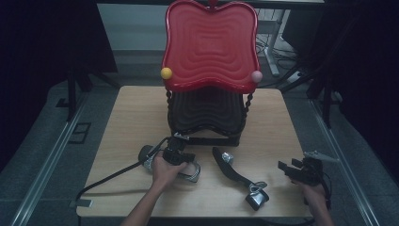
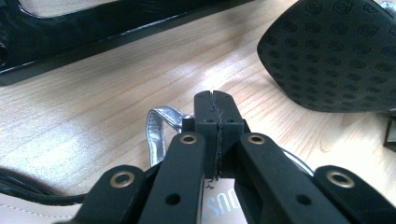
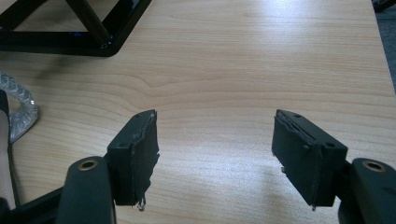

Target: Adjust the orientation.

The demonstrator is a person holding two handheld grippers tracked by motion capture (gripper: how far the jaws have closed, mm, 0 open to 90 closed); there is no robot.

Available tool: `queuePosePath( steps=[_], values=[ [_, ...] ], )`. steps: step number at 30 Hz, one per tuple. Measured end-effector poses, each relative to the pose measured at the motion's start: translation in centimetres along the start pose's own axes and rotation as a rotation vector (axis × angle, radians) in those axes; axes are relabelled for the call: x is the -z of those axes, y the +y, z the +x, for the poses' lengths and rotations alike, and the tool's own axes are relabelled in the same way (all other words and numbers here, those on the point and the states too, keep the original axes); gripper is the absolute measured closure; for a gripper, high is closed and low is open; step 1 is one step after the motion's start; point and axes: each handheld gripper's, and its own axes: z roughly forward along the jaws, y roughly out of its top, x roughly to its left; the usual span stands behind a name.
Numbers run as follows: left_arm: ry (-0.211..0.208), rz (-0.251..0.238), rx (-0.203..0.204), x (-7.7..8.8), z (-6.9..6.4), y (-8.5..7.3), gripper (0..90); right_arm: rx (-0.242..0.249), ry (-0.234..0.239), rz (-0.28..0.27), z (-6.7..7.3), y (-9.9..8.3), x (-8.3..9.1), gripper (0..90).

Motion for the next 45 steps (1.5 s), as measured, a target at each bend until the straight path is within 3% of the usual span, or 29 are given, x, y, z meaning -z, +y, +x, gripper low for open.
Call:
queuePosePath(
  steps=[8, 12, 17, 22, 28, 35, 40, 42, 45],
  values=[
    [0.002, 0.033, -0.058, 0.7, -0.8, -1.3, 90.0, -0.004, 0.001, -0.004, -0.1, 0.0, 0.0, 31.6],
    [-0.043, 0.027, -0.038, 1.3, -0.7, -2.7, 90.0, -0.004, 0.003, -0.003, -0.1, 0.0, 0.0, 31.6],
    [-0.029, 0.048, -0.077, 2.3, -1.1, -4.6, 90.0, -0.004, 0.003, -0.003, 0.0, 0.0, 0.0, 31.6],
    [-0.037, 0.064, -0.079, 3.2, -0.9, -6.0, 90.0, -0.006, 0.002, -0.001, 0.0, 0.0, 0.0, 31.6],
    [-0.032, 0.077, -0.069, 5.7, 0.2, -8.9, 90.0, -0.011, 0.000, -0.005, -0.1, 0.0, 0.0, 31.6],
    [0.009, 0.119, -0.083, 7.6, 1.4, -10.4, 90.0, -0.004, -0.002, -0.002, 0.1, 0.0, 0.0, 31.6],
    [0.005, 0.107, -0.045, 8.8, 2.9, -11.3, 90.0, -0.006, -0.006, 0.001, 0.0, -0.1, 0.0, 31.6],
    [0.017, 0.100, -0.035, 9.1, 3.3, -11.6, 90.0, -0.009, -0.007, 0.000, 0.0, -0.1, 0.0, 31.6],
    [0.069, 0.112, -0.056, 9.8, 3.5, -11.9, 90.0, -0.008, -0.006, 0.001, 0.0, -0.1, 0.0, 31.5]
  ],
)
